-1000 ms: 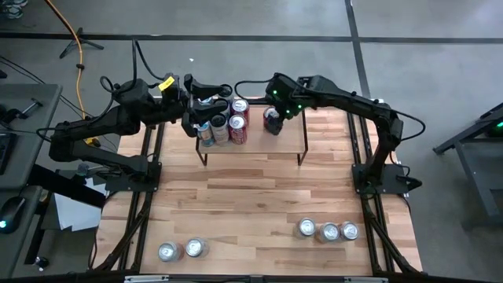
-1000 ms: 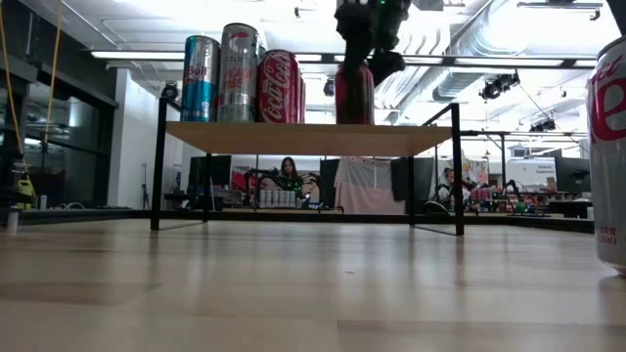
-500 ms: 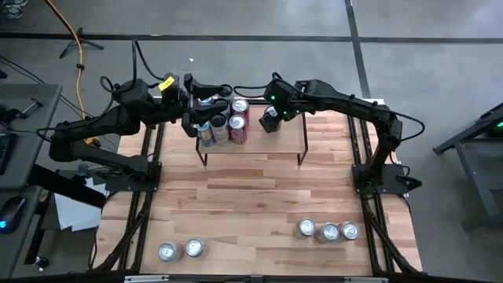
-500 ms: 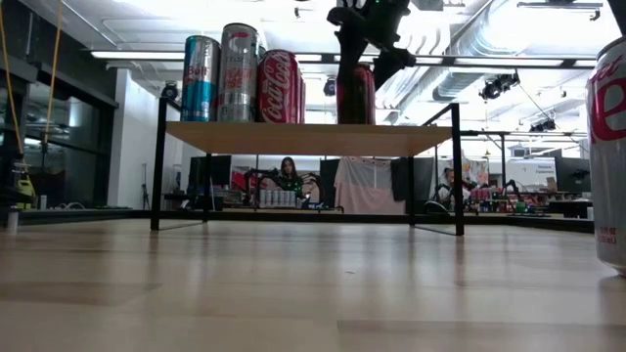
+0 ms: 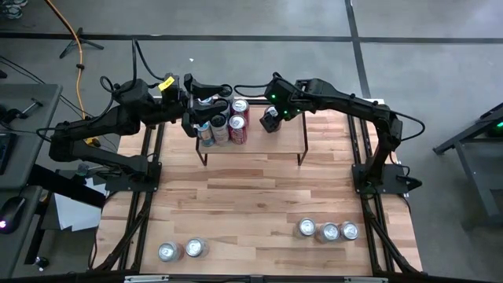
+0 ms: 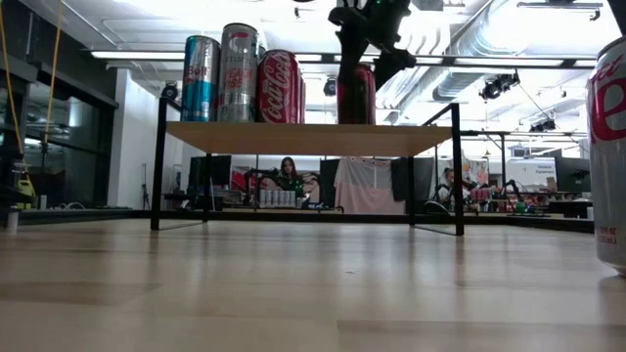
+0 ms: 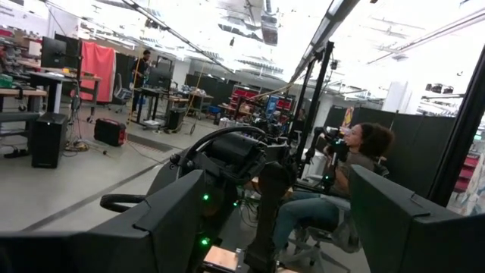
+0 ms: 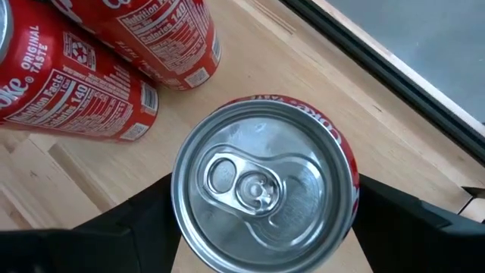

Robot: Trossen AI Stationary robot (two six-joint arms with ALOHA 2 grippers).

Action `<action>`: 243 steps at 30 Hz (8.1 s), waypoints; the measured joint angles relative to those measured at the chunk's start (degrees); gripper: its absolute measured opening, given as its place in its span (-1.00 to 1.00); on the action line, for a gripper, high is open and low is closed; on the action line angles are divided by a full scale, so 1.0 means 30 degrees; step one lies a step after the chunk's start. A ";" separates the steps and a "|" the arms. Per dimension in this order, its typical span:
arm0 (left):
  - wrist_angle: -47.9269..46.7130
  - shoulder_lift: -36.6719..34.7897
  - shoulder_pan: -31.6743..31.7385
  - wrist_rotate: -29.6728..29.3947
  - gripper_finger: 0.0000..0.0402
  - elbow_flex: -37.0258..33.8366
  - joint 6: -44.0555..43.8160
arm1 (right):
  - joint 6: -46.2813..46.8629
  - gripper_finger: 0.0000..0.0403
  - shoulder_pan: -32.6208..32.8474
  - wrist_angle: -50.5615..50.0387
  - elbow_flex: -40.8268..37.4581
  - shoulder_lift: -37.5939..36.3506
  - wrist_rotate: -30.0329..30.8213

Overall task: Place canned beverage on shelf
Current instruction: Put the red-white soda can aligned with the other red-white soda cans on the shelf

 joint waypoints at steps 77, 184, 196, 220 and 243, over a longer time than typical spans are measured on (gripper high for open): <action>0.0095 -0.0036 -0.0007 0.0000 0.31 0.0007 0.0299 | -2.3187 0.86 -0.2249 -0.4244 0.5093 0.2205 -0.5849; 0.0015 -0.0044 0.0000 0.0415 0.31 0.0007 -0.0328 | -1.0827 0.95 -0.0461 -0.5120 0.8640 0.2280 -0.0996; 0.0015 -0.0044 0.0000 0.0415 0.31 0.0007 -0.0173 | -1.7674 0.95 -0.1875 -0.5329 0.8633 0.2405 -0.5232; 0.0151 -0.0044 0.0000 0.0415 0.31 0.0007 -0.0137 | -2.1139 0.95 -0.2208 -0.6459 0.8612 0.4673 -0.4629; 0.0146 -0.1399 0.0044 -0.0503 0.31 0.0015 0.1382 | -0.5179 0.57 -0.2195 -0.5598 0.8612 0.5144 -0.3362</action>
